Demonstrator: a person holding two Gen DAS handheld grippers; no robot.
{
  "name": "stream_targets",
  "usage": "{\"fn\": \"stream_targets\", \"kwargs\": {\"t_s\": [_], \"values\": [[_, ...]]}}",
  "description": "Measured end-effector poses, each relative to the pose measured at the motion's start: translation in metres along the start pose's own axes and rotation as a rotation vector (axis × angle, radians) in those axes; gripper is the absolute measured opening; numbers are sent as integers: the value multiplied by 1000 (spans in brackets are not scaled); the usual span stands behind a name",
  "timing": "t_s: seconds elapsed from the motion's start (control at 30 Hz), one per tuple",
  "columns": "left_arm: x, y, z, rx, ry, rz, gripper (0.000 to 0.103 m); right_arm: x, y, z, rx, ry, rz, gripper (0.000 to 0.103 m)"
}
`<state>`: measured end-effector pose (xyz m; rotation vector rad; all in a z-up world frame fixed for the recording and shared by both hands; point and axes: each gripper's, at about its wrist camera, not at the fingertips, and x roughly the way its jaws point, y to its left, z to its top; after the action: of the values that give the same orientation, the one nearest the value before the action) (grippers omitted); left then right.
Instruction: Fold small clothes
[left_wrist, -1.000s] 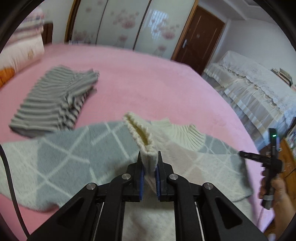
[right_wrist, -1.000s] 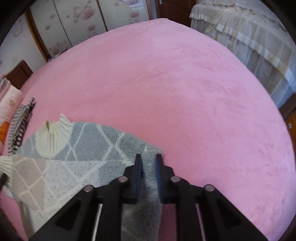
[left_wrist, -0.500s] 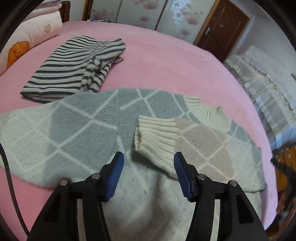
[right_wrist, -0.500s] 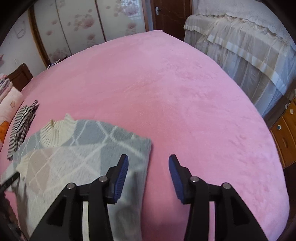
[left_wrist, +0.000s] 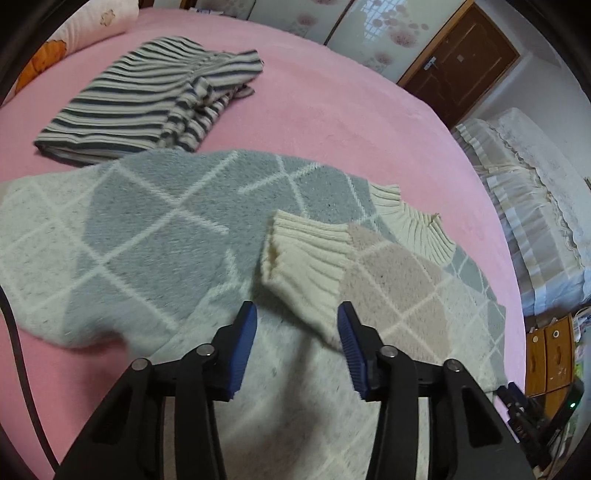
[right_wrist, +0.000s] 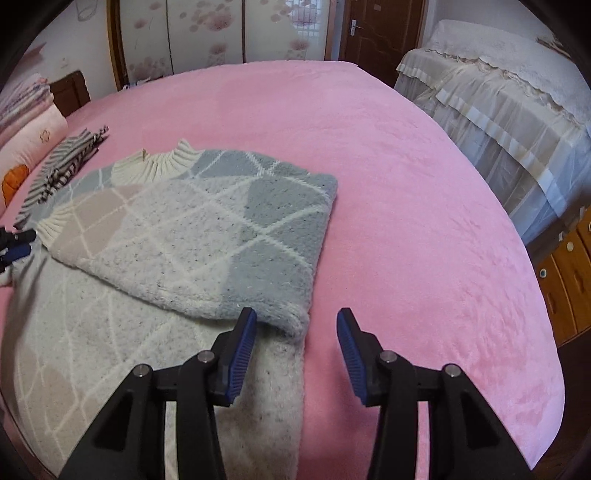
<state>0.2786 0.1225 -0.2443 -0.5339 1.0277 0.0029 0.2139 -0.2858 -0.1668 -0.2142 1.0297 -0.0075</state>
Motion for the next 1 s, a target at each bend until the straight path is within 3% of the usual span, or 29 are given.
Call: {"fn": "stream_targets", "kwargs": {"t_s": [0.2, 0.3, 0.47, 0.57, 0.67, 0.73, 0.8, 0.83, 0.9, 1.0], "values": [[21, -11, 5, 11, 50, 10, 28, 11, 6, -6, -43, 12, -32, 43], [28, -11, 6, -5, 65, 13, 8, 19, 3, -5, -15, 37, 28, 22], [27, -15, 4, 8, 24, 70, 6, 11, -17, -5, 76, 5, 42, 15], [37, -8, -1, -17, 47, 80, 6, 27, -30, -15, 138, 57, 71, 15], [34, -6, -2, -27, 45, 66, 13, 29, -27, -15, 141, 53, 64, 15], [22, -9, -3, 7, 39, 106, 22, 22, -24, -12, 145, 48, 61, 19], [4, -14, -6, 53, -4, 174, 45, 10, -23, -8, 152, 26, 45, 29], [-6, -17, -7, 72, -39, 193, 49, 2, -22, -7, 150, 0, 26, 37], [-26, -25, -9, 104, -124, 205, 51, -13, -16, -1, 141, -56, -20, 41], [-28, -36, -5, 120, -147, 158, 51, -31, 0, 10, 132, -138, -19, 41]]}}
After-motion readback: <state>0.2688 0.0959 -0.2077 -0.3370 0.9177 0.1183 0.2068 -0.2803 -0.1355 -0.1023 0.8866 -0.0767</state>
